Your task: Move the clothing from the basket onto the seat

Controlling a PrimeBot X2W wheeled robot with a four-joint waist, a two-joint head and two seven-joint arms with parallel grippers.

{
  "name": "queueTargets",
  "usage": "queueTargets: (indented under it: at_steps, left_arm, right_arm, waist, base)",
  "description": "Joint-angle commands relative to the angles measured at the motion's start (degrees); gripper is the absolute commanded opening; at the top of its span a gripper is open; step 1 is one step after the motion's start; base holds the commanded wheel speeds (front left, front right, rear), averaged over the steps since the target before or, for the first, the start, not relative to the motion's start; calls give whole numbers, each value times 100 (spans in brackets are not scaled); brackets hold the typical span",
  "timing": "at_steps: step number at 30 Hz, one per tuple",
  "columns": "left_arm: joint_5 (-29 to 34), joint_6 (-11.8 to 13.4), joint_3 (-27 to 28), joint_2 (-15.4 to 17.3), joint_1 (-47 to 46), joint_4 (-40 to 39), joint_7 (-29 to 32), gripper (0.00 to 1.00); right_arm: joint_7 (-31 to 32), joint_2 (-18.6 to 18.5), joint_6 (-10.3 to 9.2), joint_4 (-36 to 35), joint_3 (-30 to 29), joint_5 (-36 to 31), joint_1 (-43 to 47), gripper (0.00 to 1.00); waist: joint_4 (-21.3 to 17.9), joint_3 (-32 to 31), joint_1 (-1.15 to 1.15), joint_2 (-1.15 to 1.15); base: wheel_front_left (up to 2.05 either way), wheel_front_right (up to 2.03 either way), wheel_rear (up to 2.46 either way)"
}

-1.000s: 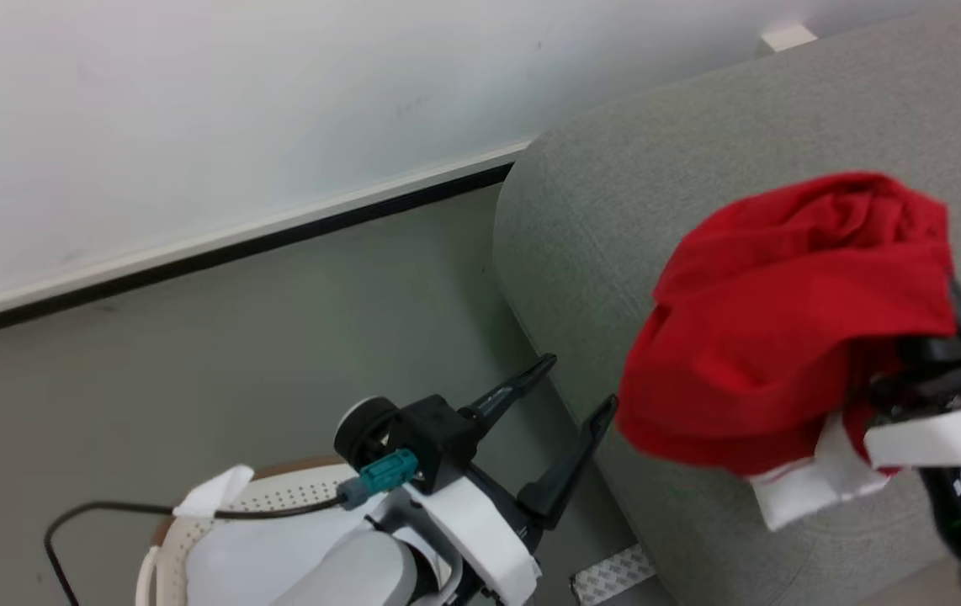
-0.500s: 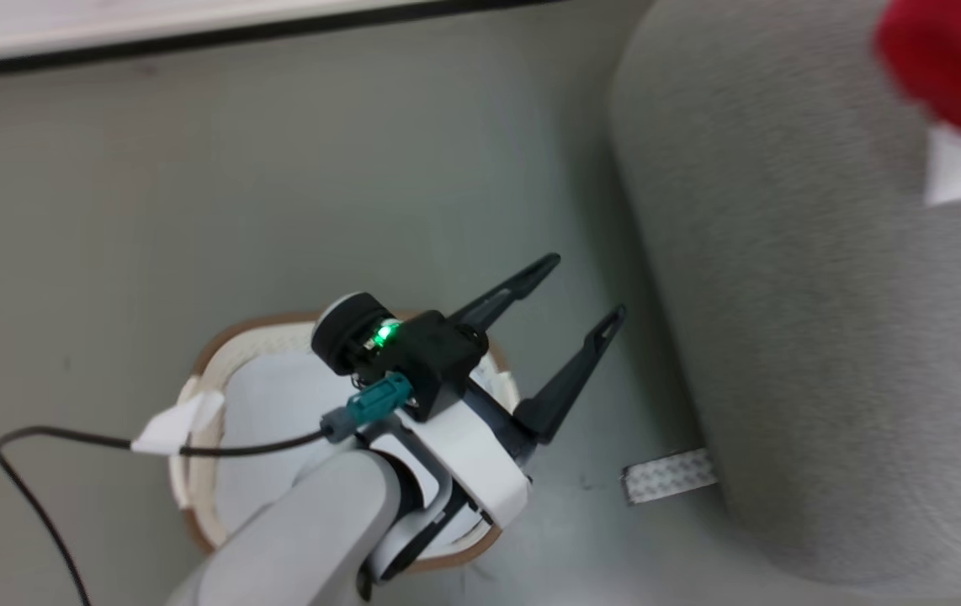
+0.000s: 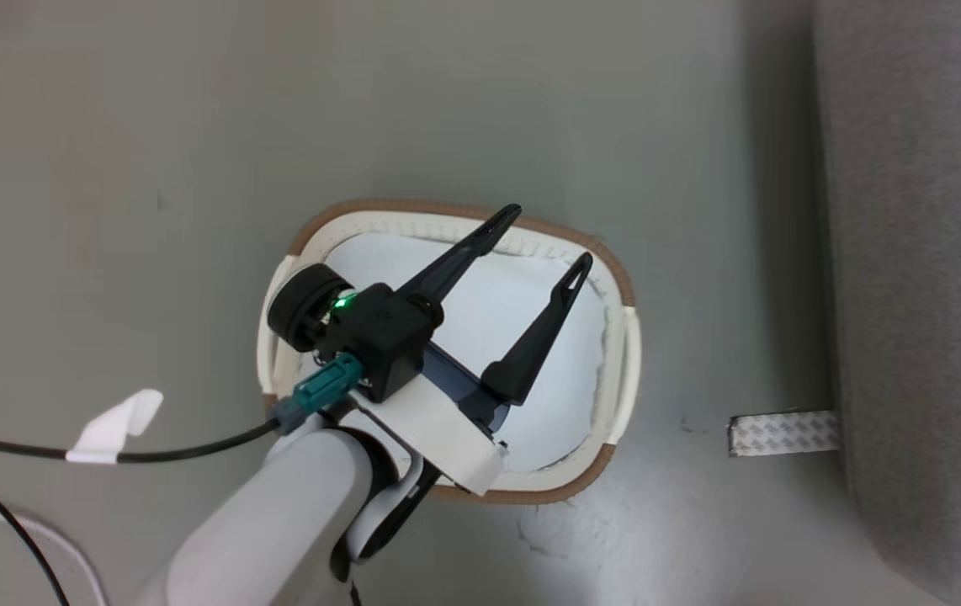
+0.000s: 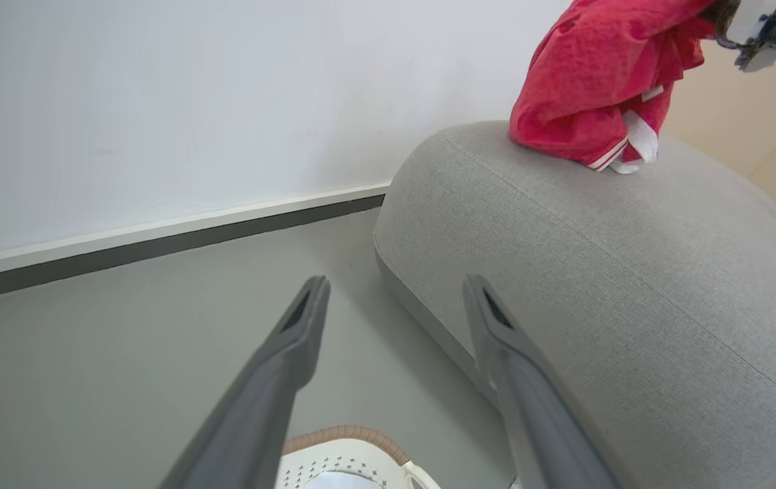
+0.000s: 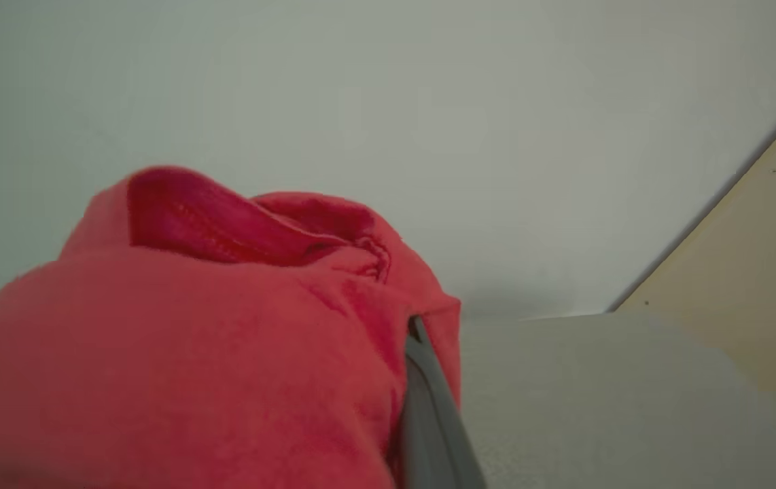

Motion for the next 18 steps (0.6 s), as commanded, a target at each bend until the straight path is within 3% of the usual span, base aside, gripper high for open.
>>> queueTargets:
  at_steps: [1,7,8,10,11,12,18]
  left_arm:
    - [-48,30,27,25,-29,-9,-40,100]
    - [-84,65,82,110,36,5,-93,100]
    - [-86,71,89,120,42,14,-95,100]
    - [-89,93,101,150,66,38,-108,100]
    - [-99,102,106,154,83,56,-126,100]
    - [-111,101,105,157,113,81,-159,100]
    - [-242,122,129,170,389,315,-339,100]
  right_arm:
    - [74,11,-12,255,-26,-100,150,0]
    - [307,275,-12,1024,46,-506,511,0]
    - [391,361,-12,1098,83,-564,525,10]
    - [453,513,-12,1185,89,-695,515,40]
    - [489,619,-12,1224,95,-779,512,60]
    - [521,739,-12,1254,103,-861,505,100]
    - [1218,1150,-12,1212,339,-1432,399,100]
  waist:
    - [189,180,-2,0]
    - [231,227,-2,0]
    - [221,203,-2,0]
    - [184,121,-2,0]
    - [163,55,-2,0]
    - [143,-40,-2,0]
    - [19,-856,-2,0]
  base:
    - [0,0,0]
    - [0,0,0]
    - [0,0,0]
    - [0,0,0]
    - [0,0,0]
    - [0,0,0]
    - [0,0,0]
